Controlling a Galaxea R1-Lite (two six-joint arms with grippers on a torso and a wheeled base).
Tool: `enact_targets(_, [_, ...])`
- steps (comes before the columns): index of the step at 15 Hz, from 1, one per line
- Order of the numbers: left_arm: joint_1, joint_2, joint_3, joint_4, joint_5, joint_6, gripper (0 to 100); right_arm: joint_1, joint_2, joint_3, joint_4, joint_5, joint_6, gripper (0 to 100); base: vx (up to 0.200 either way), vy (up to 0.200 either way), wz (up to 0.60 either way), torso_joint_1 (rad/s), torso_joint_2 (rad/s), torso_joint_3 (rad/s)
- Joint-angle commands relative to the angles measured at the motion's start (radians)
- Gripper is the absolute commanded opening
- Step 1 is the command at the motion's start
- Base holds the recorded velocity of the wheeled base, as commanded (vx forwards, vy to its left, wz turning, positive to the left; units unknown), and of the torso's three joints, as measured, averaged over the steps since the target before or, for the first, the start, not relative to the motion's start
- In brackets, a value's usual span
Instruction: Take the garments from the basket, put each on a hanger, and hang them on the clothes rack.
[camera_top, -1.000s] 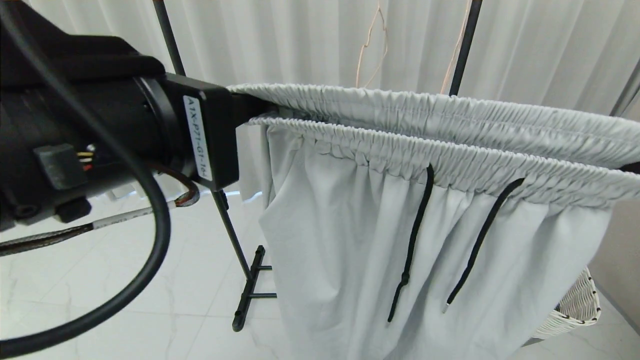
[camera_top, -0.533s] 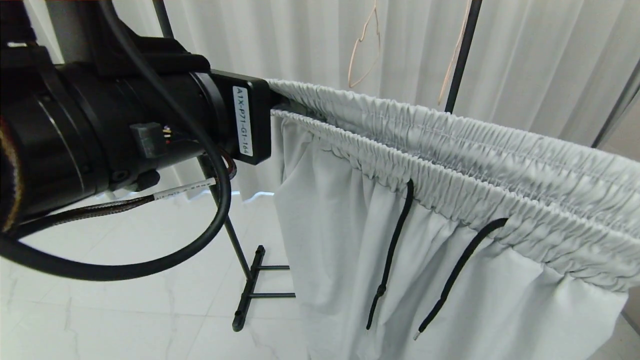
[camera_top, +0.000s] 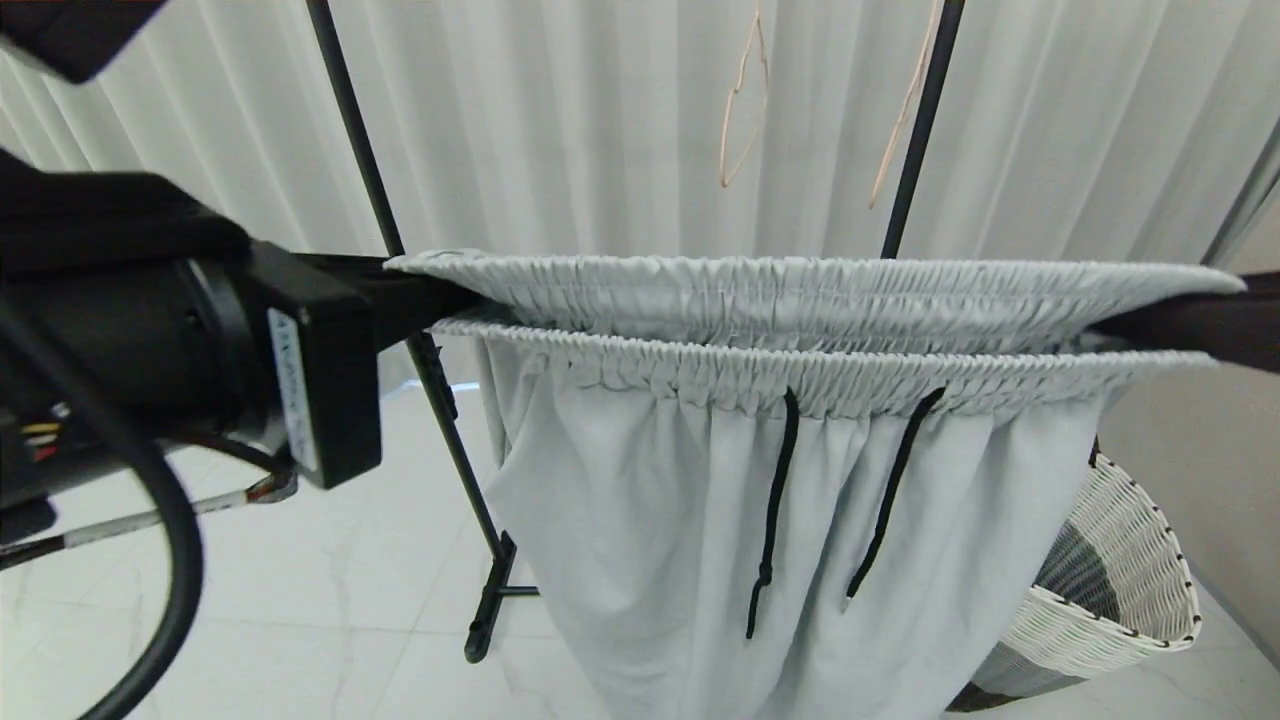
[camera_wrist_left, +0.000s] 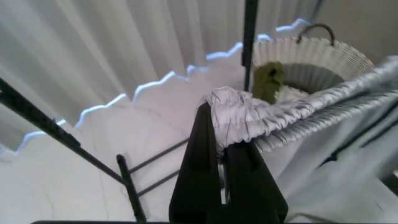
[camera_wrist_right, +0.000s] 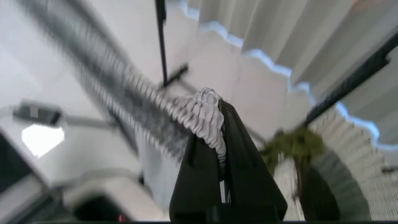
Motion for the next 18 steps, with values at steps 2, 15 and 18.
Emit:
enact_targets(2, [-0.208,-0.179,0.111,0.023,-0.033,0.004,0,-0.006,0.145,-0.004,-0.205,0.001,-0.004,0,0.0,0.0,0.0,0.0,0.0,0.0])
enact_targets(15, [-0.11,-0.153,0.126,0.013,-0.065,0.096,0,-0.045,0.163,-0.07,-0.235,-0.005,-0.021,0,0.0,0.0,0.0,0.0,0.0,0.0])
enact_targets(18, [0.04,0.001,-0.066,-0.004,-0.064,0.085,0,-0.08,0.073,-0.08,-0.108,-0.005,-0.021,0,0.0,0.0,0.0,0.0,0.0,0.0])
